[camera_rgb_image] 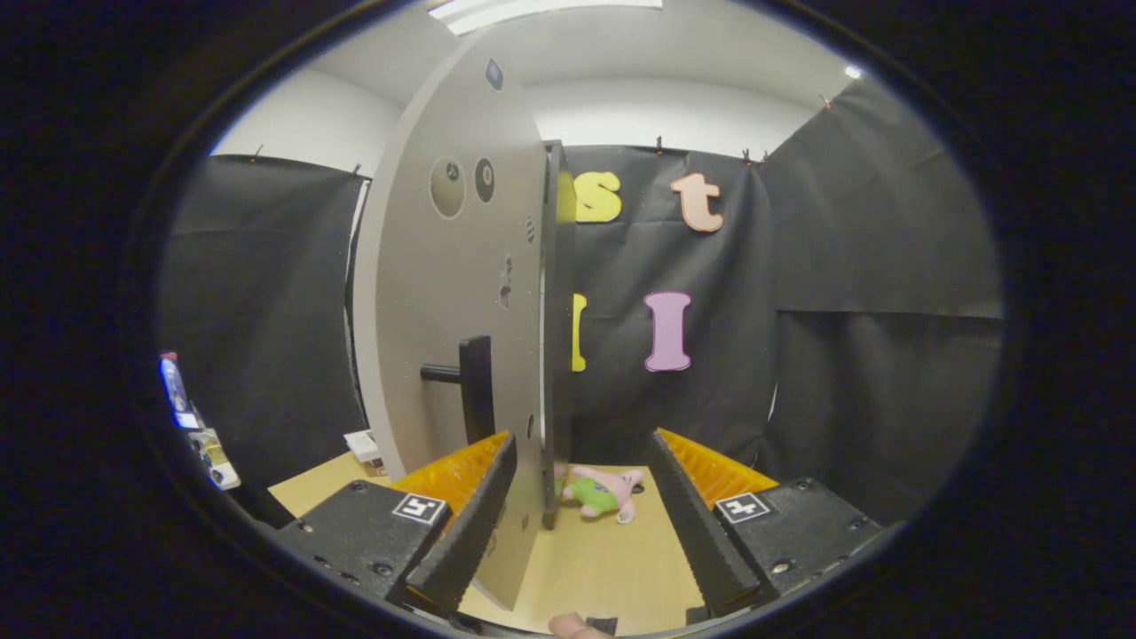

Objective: Open the shoe cabinet door, grab the shoes and put them into the shoe cabinet, then close the shoe cabinet door.

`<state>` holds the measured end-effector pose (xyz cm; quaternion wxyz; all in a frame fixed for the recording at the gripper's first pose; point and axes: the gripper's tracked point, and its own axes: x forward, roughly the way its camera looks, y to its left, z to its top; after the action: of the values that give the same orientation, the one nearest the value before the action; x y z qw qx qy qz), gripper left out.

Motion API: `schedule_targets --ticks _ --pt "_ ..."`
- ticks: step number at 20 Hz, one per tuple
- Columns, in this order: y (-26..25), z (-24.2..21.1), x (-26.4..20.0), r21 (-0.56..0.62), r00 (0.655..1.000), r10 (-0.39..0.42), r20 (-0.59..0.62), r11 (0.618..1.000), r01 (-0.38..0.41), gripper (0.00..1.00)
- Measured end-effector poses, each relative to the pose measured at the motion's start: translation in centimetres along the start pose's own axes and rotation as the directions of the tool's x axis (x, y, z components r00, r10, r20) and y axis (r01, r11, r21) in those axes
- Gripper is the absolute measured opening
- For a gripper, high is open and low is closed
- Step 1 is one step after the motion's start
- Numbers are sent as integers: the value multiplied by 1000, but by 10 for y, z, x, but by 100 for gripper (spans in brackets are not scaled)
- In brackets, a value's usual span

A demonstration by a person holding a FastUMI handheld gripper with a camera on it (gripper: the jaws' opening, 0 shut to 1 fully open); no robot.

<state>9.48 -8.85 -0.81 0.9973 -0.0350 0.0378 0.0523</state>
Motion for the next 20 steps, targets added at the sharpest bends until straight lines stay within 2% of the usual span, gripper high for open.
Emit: schedule_targets --ticks 5,8,20 --pt "1 0 -8 -9 996 -87 4 996 87 92" --pt "5 1 -7 -1 994 -108 11 994 108 91" --pt "64 -1 -9 38 995 -98 26 995 97 91"
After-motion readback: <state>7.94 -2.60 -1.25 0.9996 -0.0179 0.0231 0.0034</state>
